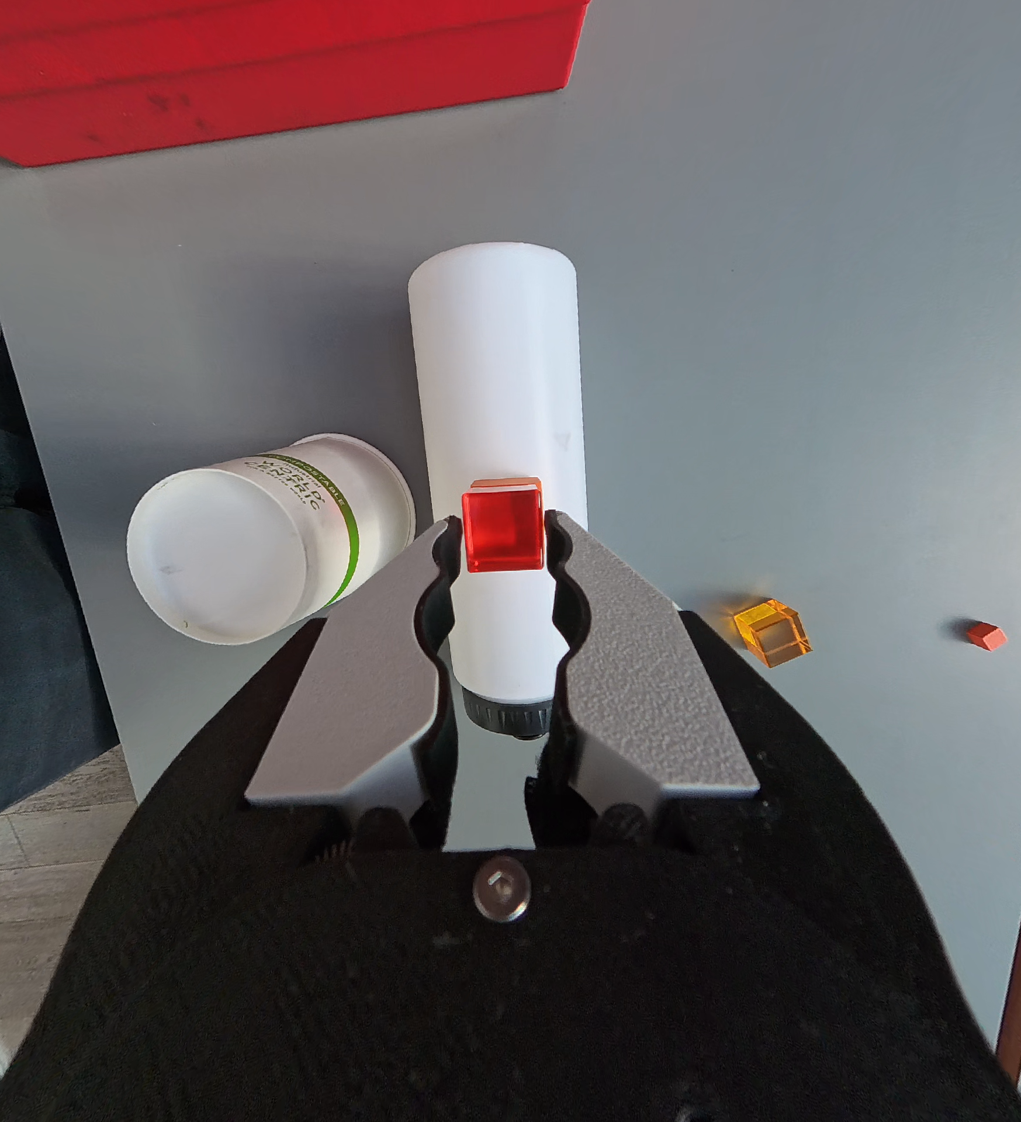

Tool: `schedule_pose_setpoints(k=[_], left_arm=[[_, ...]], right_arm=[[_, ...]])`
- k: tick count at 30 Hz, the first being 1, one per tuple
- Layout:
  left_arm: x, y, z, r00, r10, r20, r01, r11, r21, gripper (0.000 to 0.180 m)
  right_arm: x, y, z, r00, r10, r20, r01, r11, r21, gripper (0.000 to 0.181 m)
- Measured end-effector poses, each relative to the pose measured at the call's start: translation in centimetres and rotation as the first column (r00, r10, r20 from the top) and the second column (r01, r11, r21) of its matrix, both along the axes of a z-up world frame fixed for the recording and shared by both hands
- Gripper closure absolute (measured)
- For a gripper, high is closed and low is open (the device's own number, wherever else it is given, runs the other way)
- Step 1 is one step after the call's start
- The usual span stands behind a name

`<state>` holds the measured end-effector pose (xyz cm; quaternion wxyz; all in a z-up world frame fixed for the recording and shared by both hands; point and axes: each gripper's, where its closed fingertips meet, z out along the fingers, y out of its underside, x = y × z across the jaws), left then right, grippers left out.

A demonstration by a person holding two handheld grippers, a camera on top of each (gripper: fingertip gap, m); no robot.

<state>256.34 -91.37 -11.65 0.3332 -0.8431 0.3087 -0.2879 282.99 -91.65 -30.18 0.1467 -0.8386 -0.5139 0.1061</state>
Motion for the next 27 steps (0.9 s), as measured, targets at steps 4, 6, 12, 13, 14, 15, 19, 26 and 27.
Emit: schedule_pose_setpoints(k=[4, 6, 12, 13, 14, 15, 19, 26, 27], left_arm=[[0.18, 0.05, -0.04, 1.0, -0.005, -0.004, 0.005, 1.0, 0.0, 0.136], [0.27, 0.09, -0.05, 1.0, -0.006, -0.003, 0.006, 1.0, -0.001, 0.136], [0.41, 0.17, -0.13, 1.0, -0.008, -0.003, 0.008, 1.0, -0.005, 0.136], [0.44, 0.16, -0.15, 1.0, -0.009, -0.002, 0.009, 1.0, -0.007, 0.136], [0.49, 0.15, -0.16, 1.0, -0.009, -0.002, 0.009, 1.0, -0.008, 0.136], [0.52, 0.15, -0.18, 1.0, -0.01, -0.002, 0.01, 1.0, -0.008, 0.136], [0.66, 0.11, -0.2, 1.0, -0.012, -0.004, 0.012, 1.0, -0.008, 0.136], [0.85, 0.01, -0.24, 1.0, -0.017, -0.004, 0.017, 1.0, -0.01, 0.136], [0.88, -0.02, -0.25, 1.0, -0.018, -0.005, 0.018, 1.0, -0.011, 0.136]], right_arm=[[0.23, 0.0, -0.2, 1.0, -0.004, 0.01, 0.004, 1.0, -0.003, 0.146], [0.2, 0.05, -0.18, 1.0, -0.006, 0.006, 0.006, 1.0, 0.001, 0.145], [0.23, 0.21, -0.2, 1.0, -0.01, 0.004, 0.01, 1.0, 0.007, 0.143], [0.26, 0.29, -0.17, 1.0, -0.012, 0.005, 0.012, 1.0, 0.01, 0.143], [0.26, 0.35, -0.15, 1.0, -0.013, 0.003, 0.013, 1.0, 0.013, 0.144], [0.27, 0.4, -0.12, 1.0, -0.015, 0.002, 0.015, 1.0, 0.014, 0.144], [0.34, 0.31, -0.09, 1.0, -0.008, 0.006, 0.008, 1.0, 0.017, 0.15], [0.09, -0.17, -0.07, 1.0, 0.01, 0.005, -0.01, 1.0, 0.027, 0.156], [0.06, -0.2, -0.05, 1.0, 0.012, 0.006, -0.012, 0.999, 0.032, 0.156]])
